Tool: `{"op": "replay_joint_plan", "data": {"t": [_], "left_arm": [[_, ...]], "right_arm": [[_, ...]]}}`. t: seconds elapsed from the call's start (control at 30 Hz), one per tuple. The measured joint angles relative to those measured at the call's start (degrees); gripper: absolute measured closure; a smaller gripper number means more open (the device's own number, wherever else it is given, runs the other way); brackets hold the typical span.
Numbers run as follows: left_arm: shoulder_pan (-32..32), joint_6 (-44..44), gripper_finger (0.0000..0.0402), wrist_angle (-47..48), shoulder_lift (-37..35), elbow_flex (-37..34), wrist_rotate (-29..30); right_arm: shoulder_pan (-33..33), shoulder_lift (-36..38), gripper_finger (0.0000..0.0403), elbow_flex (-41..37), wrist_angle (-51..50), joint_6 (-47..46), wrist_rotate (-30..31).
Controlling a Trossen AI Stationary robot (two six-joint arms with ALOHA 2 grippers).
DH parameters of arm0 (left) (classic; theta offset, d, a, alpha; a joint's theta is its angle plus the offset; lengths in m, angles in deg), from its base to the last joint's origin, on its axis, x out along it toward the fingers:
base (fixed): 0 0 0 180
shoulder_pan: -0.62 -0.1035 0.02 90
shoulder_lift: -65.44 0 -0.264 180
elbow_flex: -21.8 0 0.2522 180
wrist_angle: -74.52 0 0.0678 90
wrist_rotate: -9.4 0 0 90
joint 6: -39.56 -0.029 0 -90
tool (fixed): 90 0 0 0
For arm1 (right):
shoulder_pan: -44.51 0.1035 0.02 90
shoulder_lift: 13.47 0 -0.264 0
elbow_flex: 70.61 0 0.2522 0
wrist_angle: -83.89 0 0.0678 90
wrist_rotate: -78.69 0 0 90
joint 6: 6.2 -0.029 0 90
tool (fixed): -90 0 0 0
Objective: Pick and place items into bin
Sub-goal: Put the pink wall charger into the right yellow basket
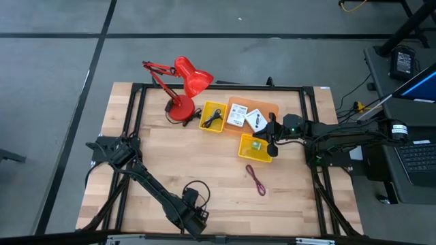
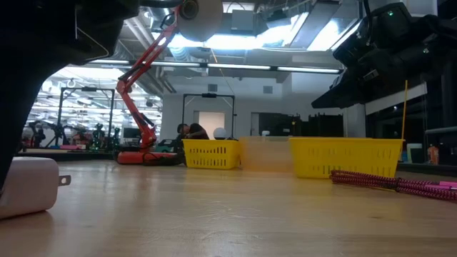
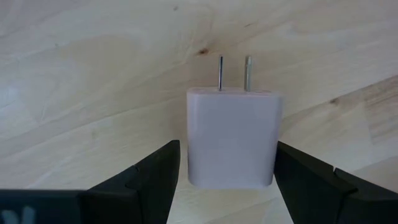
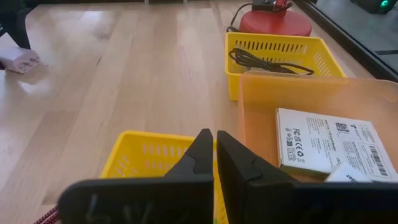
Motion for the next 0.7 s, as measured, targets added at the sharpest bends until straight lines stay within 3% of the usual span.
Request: {"op": "replay_joint_plan", "data": {"t": [0.2,0.43,0.7], "left_arm": [[0.0,-2.5,0.0164,0.0,0.0,0.0,0.1],[0.0,-6.0,0.0212,0.0,0.0,0.0,0.1],[0.2,-6.5,0.0213,0.0,0.0,0.0,-1.8]], "right_arm": [[0.0,0.0,0.0397,0.0,0.0,0.0,0.0],[0.0,0.0,0.0397,0.0,0.0,0.0,0.0],[0.0,0.0,0.0397,0.0,0.0,0.0,0.0]]}}
